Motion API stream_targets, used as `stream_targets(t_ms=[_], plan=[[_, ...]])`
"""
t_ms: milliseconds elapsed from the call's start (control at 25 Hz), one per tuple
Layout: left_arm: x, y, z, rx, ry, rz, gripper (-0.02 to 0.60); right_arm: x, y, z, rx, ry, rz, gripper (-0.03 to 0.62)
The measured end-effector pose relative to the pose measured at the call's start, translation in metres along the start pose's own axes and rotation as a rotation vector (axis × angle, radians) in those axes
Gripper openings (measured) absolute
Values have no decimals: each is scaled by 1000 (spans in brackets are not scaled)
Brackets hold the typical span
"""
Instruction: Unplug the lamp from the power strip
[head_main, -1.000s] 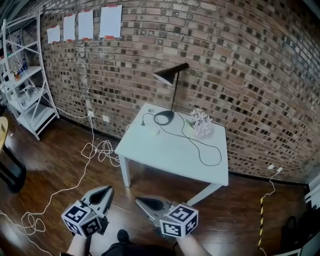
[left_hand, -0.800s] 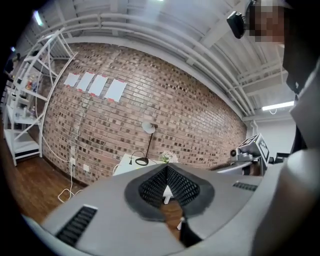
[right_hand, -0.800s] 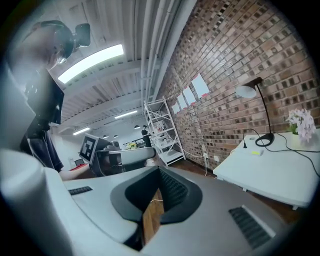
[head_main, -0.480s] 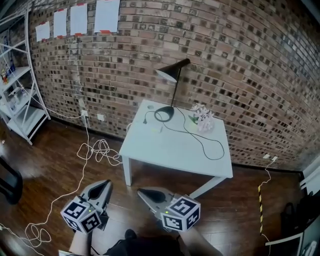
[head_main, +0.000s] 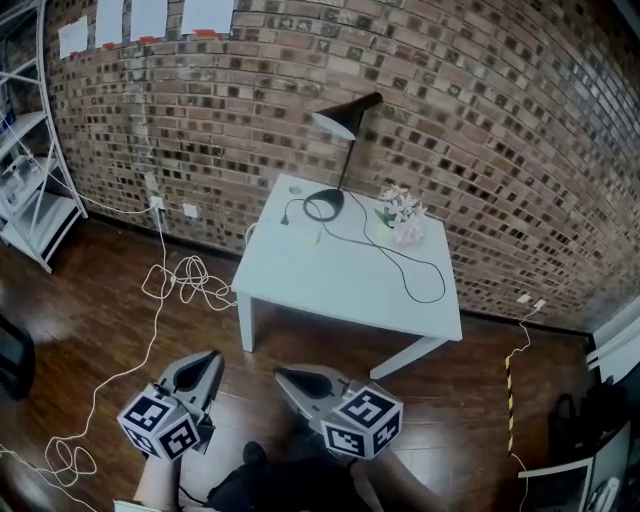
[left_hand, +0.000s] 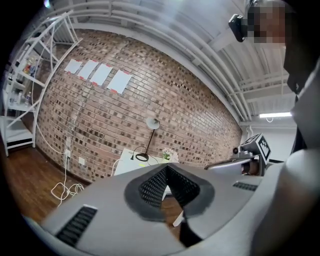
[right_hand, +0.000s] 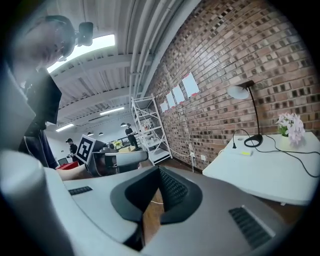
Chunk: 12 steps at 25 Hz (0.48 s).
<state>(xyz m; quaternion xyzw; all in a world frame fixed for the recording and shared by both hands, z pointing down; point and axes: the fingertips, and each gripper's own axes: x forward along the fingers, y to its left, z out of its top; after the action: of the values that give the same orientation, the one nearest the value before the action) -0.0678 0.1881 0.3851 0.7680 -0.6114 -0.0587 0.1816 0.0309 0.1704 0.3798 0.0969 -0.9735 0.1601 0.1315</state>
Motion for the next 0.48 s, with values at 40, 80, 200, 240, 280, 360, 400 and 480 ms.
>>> stream_targets(t_ms=[40, 80, 200, 240, 280, 360, 400, 480], plan=[[1, 2, -2, 0, 9, 4, -6, 2, -2, -1, 9, -5, 1, -8], [2, 3, -2, 1, 16, 9, -6, 3, -4, -1, 16, -11, 5, -7], [10, 5, -2, 6, 24, 22, -6, 7, -14, -4, 29, -10, 21, -8], [12, 5, -2, 4, 26, 25, -6, 8, -17, -5, 33, -8, 27, -8], [16, 6, -2, 2, 29, 29, -6, 9, -21, -5, 39, -7, 34, -8], [24, 9, -1, 2, 40, 38, -6, 13, -28, -6, 51, -7, 52, -8], [30, 10, -2, 3, 46, 43, -6, 13, -34, -7, 56, -5, 58, -8], [47, 11, -2, 9, 58, 49, -6, 12, -51, -9, 66, 2, 60, -8]])
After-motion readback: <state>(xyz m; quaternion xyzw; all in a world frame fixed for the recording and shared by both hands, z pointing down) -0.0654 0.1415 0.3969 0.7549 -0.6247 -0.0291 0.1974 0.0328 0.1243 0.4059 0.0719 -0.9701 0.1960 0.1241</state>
